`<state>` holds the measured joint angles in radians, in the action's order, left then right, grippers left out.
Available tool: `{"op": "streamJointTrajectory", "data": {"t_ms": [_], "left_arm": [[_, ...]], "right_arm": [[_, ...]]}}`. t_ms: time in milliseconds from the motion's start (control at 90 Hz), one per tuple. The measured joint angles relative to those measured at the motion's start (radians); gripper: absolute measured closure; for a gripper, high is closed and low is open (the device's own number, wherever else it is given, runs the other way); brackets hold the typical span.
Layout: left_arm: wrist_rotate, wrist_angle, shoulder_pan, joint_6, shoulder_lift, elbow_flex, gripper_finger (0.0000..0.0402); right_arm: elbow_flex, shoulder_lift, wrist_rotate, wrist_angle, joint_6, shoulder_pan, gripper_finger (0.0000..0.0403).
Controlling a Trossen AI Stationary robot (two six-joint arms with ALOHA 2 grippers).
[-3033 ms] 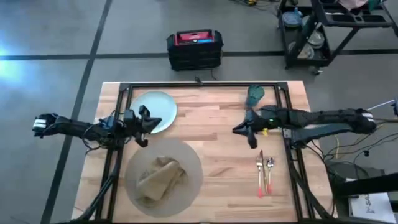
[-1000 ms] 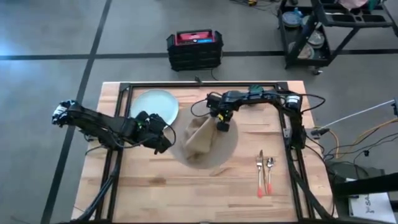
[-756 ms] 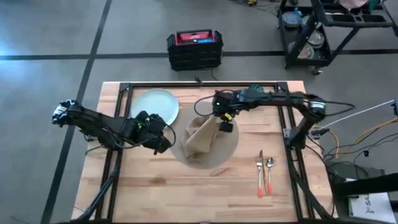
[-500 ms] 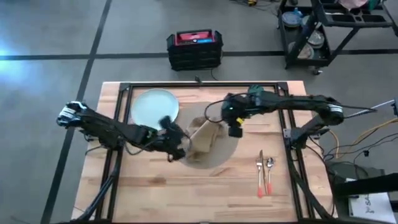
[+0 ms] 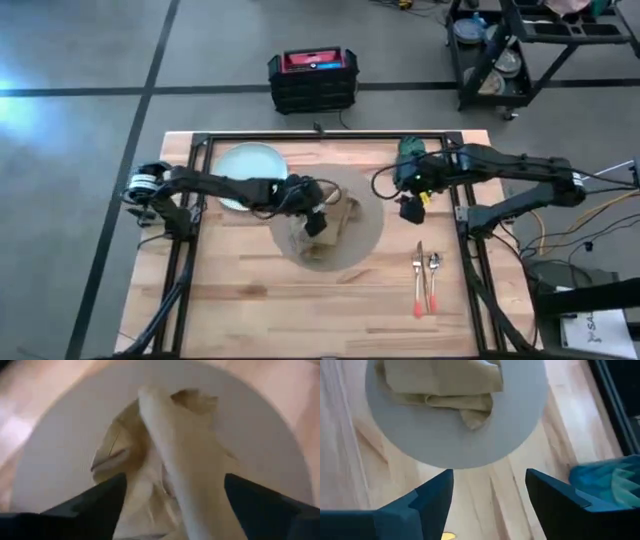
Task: Set table place
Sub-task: Remove the table napkin from the table mat
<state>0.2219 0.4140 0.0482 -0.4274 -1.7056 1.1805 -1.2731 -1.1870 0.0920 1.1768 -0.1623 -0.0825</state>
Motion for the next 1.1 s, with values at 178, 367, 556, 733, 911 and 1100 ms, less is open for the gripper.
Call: {"op": "streamJointTrajectory", "data": {"t_ms": [178,367,556,733,911,1100], "left_arm": [[-0.004,0.113,0.012,0.0,-0.082,0.063,0.0086],[-0.057,0.177,0.01,0.007,-0.117,0.103,0.0247],[-0.064,0.339,-0.014,0.019,-0.076,0.168,0.0389],[-0.09,0.574,-0.055,0.022,0.017,0.244,0.0401],[-0.138,1.044,-0.148,-0.178,0.158,0.348,0.0401],[-0.265,1.108,-0.314,-0.501,0.359,0.414,0.0401]], "right_arm": [[0.05,-0.002,0.11,-0.008,0.002,-0.002,0.0186],[0.096,-0.005,0.219,-0.025,-0.001,-0.001,0.0213],[0.133,-0.005,0.233,-0.071,-0.001,0.0,0.0258],[0.196,-0.006,0.227,-0.162,0.038,-0.001,0.0316],[0.25,-0.006,0.219,-0.213,0.049,-0.001,0.0374],[0.278,-0.007,0.21,-0.313,0.104,-0.01,0.04]]}}
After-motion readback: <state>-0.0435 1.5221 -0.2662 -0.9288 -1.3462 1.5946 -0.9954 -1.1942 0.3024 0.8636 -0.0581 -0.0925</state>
